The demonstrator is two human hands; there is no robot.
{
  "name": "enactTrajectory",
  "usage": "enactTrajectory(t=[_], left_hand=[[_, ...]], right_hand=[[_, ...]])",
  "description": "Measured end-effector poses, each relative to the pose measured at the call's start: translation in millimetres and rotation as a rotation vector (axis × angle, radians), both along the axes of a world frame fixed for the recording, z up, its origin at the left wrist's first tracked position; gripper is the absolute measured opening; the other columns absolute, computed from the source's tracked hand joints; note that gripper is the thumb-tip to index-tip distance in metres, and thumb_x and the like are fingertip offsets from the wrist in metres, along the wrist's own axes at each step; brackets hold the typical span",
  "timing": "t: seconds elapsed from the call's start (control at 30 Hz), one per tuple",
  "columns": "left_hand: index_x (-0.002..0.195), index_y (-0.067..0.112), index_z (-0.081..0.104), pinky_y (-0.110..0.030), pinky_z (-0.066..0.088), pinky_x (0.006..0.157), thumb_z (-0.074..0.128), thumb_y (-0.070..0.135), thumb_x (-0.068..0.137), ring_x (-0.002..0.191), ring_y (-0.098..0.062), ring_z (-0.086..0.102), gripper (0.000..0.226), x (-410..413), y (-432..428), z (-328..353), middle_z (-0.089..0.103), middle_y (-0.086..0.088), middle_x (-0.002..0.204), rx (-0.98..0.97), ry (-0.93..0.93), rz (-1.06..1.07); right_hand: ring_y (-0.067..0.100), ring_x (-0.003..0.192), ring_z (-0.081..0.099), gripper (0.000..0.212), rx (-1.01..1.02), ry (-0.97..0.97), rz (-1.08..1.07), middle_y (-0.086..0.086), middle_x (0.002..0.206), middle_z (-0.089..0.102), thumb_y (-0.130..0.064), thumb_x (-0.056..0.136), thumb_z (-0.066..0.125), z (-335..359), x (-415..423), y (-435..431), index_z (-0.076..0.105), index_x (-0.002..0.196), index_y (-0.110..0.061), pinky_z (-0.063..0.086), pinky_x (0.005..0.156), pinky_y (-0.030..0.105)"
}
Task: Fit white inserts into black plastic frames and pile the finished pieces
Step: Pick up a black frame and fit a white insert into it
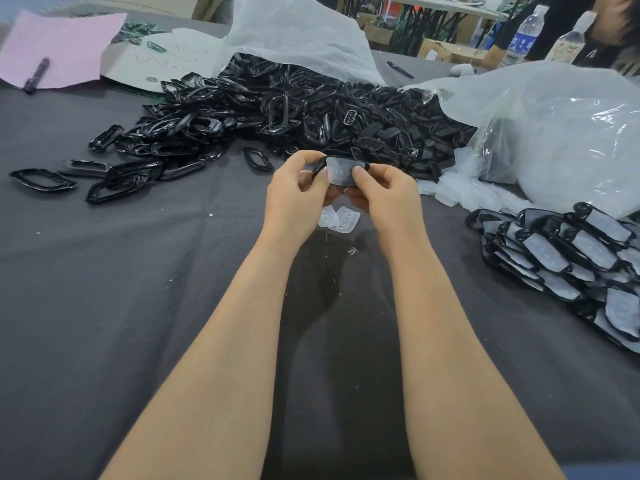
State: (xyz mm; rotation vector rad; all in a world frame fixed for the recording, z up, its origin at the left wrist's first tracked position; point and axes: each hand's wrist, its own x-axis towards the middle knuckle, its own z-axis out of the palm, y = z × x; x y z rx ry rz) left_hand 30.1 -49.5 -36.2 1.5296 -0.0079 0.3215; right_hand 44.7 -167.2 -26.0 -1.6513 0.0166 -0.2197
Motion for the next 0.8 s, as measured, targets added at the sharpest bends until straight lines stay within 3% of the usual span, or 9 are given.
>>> enactTrajectory(t=[0.3,0.47,0.6,0.7,0.8], left_hand=[[0.101,0.023,0.057,-0.016,0.053,0.066,0.053,0.006,0.097,0.063,0.001,0.065,0.018,0.1,0.0,0.6,0.068,0.002,0.078,0.011,0.003,-0.012],[0.097,0.023,0.06,-0.023,0.057,0.069,0.052,0.022,0.099,0.072,-0.008,0.069,0.008,0.4,-1.0,0.2,0.071,0.0,0.083,0.037,-0.011,0.003],[0.1,0.024,0.054,-0.015,0.053,0.066,0.059,0.01,0.094,0.067,0.001,0.067,0.016,2.0,-0.6,-2.7,0.07,0.004,0.084,0.082,-0.008,-0.006],[0.093,0.033,0.052,-0.015,0.052,0.067,0.058,0.007,0.094,0.066,0.002,0.066,0.026,2.5,0.7,-3.3,0.07,0.005,0.083,0.068,0.024,0.034],[0.089,0.035,0.052,-0.029,0.056,0.078,0.058,0.009,0.094,0.074,-0.009,0.068,0.027,2.9,2.2,-3.9,0.071,0.0,0.084,0.051,0.053,0.074]], right_hand=[[0.004,0.058,0.063,0.007,0.056,0.061,0.046,0.004,0.073,0.066,-0.011,0.092,0.061,-0.8,1.6,-5.9,0.064,0.086,-0.011,0.05,0.059,0.016],[0.001,0.054,0.063,0.008,0.011,0.031,-0.01,0.001,0.072,0.065,-0.011,0.092,0.062,-1.4,2.0,-4.9,0.062,0.084,-0.012,0.05,0.057,0.014],[-0.001,0.051,0.062,0.007,-0.035,0.008,-0.034,0.002,0.074,0.064,-0.012,0.092,0.062,-1.7,1.6,-4.2,0.061,0.094,-0.005,0.049,0.054,0.013],[0.002,0.055,0.064,0.008,-0.089,-0.019,-0.016,0.002,0.075,0.066,-0.011,0.092,0.062,-1.5,-0.3,-0.6,0.061,0.096,-0.005,0.054,0.059,0.017],[0.015,0.078,0.07,0.01,-0.195,-0.036,0.033,0.008,0.088,0.07,-0.009,0.09,0.062,-2.5,-1.6,4.4,0.058,0.099,-0.01,0.057,0.078,0.031]])
